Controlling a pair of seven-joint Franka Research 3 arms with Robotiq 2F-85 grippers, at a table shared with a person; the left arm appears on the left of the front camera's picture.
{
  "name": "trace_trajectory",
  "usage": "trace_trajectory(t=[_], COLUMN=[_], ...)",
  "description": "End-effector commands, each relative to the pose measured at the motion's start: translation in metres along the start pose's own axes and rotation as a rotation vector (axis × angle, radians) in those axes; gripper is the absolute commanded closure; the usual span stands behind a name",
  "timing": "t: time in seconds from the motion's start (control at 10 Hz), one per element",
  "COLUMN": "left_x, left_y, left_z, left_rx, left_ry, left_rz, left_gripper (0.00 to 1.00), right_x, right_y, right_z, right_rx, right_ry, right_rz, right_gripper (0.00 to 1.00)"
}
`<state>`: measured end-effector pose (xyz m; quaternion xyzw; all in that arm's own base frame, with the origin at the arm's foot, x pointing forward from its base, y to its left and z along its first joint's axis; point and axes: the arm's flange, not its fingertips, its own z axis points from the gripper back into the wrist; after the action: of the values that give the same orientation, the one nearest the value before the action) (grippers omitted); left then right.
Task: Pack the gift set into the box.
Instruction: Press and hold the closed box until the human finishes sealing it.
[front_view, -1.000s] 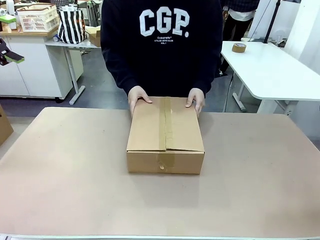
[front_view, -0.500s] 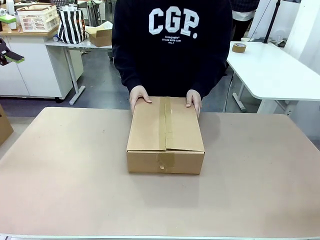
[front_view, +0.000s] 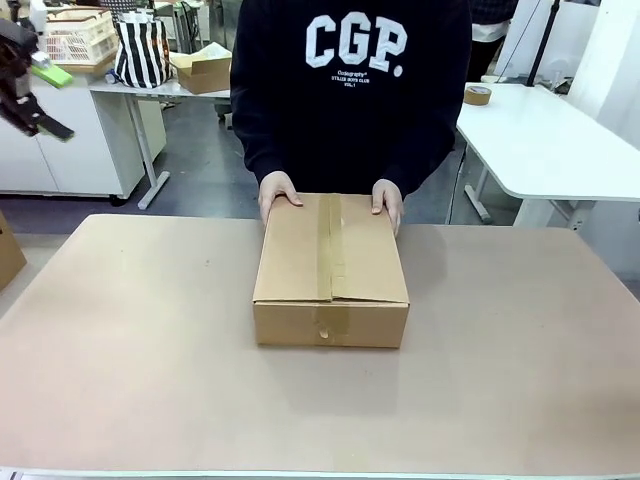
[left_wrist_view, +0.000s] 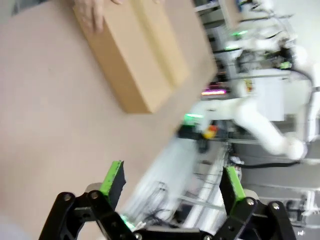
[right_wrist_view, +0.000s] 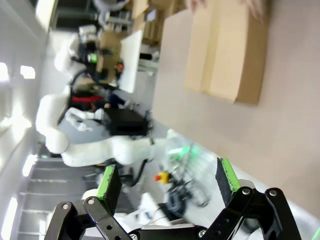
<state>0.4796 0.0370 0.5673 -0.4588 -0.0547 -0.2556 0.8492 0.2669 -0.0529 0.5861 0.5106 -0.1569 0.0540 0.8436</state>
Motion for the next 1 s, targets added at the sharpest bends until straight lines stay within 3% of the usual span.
trace_trajectory(t=[0.0, 0.1, 0.3, 0.4, 0.5, 0.7, 0.8, 0.9], left_x=[0.021, 0.033, 0.058, 0.068, 0.062, 0.062, 0.068, 0.075], left_y=[0.021, 0.025, 0.011, 0.005, 0.014, 0.014, 0.011, 0.007], left_z=[-0.069, -0.102, -0.148, -0.160, -0.139, -0.139, -0.158, -0.180], left_rx=[0.107, 0.126, 0.147, 0.115, 0.188, 0.188, 0.176, 0.229], left_ry=[-0.063, -0.083, -0.123, -0.073, -0.067, -0.067, -0.071, -0.254], left_rz=[-0.333, -0.439, -0.611, -0.622, -0.514, -0.514, -0.563, -0.798], left_gripper=[0.00, 0.00, 0.00, 0.00, 0.00, 0.00, 0.00, 0.00], right_x=[0.043, 0.051, 0.055, 0.055, 0.045, 0.045, 0.048, 0.059], right_y=[-0.014, -0.020, -0.022, -0.021, -0.008, -0.008, -0.016, -0.001], right_z=[-0.066, -0.098, -0.149, -0.160, -0.140, -0.140, -0.156, -0.184], right_rx=[0.074, 0.150, 0.135, 0.062, 0.069, 0.069, 0.074, -0.120], right_ry=[-0.027, 0.035, 0.086, 0.143, 0.109, 0.109, 0.136, 0.192], right_rz=[0.417, 0.596, 0.694, 0.611, 0.608, 0.608, 0.637, 0.946], right_gripper=[0.00, 0.00, 0.00, 0.00, 0.00, 0.00, 0.00, 0.00])
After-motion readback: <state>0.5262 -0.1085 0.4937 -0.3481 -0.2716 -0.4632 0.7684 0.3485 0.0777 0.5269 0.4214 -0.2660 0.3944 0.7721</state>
